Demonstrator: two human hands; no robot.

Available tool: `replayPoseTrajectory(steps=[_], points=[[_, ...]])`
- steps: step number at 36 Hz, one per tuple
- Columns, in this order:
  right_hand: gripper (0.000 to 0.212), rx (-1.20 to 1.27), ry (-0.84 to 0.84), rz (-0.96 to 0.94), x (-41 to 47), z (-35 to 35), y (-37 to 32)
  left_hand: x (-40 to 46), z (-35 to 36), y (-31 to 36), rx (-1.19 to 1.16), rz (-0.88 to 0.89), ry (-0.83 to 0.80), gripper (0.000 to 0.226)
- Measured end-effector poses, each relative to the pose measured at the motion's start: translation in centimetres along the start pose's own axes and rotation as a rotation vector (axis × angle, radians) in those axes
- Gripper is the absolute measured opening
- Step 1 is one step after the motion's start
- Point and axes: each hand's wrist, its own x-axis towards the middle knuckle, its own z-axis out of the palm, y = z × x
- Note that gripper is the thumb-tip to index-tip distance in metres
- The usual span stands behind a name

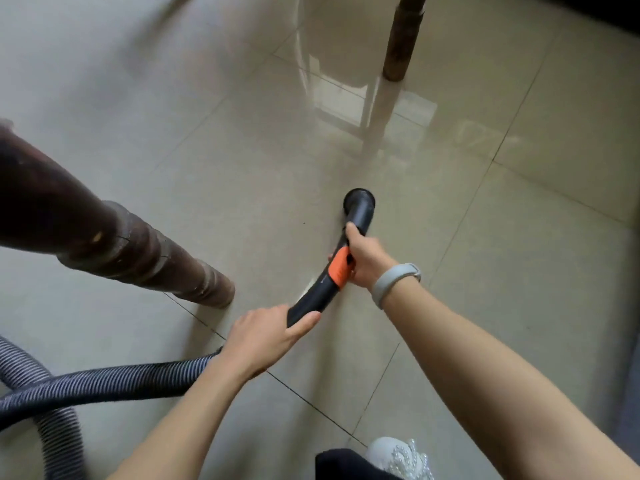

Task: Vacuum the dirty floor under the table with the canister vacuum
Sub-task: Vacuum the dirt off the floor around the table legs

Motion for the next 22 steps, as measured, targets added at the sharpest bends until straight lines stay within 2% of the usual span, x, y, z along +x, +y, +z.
replayPoseTrajectory(steps=[6, 10, 12, 14, 15, 19, 22], points=[[0.050, -0.137, -0.104, 0.045, -2.5, 3.3, 6.7, -4.1, 1.8, -4.8, -0.203, -0.142, -0.175, 0.056], [0.059, -0.234, -0.154, 0.049, -2.8, 4.5, 8.7, -5.6, 3.4, -5.8, -0.355, -0.184, -0.196, 0.055], [0.049, -0.251, -0.179, 0.029, -3.7, 5.2, 8.3, -5.9, 3.6, -6.1, -0.387, -0.204, -0.172, 0.055], [0.034, -0.235, -0.189, 0.022, -4.4, 5.9, 7.5, -5.7, 3.3, -6.3, -0.392, -0.219, -0.147, 0.056], [0.032, -0.213, -0.184, 0.028, -4.5, 6.1, 7.0, -5.5, 3.0, -6.4, -0.375, -0.222, -0.134, 0.057], [0.037, -0.166, -0.150, 0.035, -3.8, 6.5, 5.0, -4.2, 1.4, -6.0, -0.286, -0.212, -0.100, 0.058], [0.045, -0.115, -0.079, 0.033, -3.2, 5.2, 4.1, -3.3, 0.3, -4.9, -0.216, -0.162, -0.134, 0.060]])
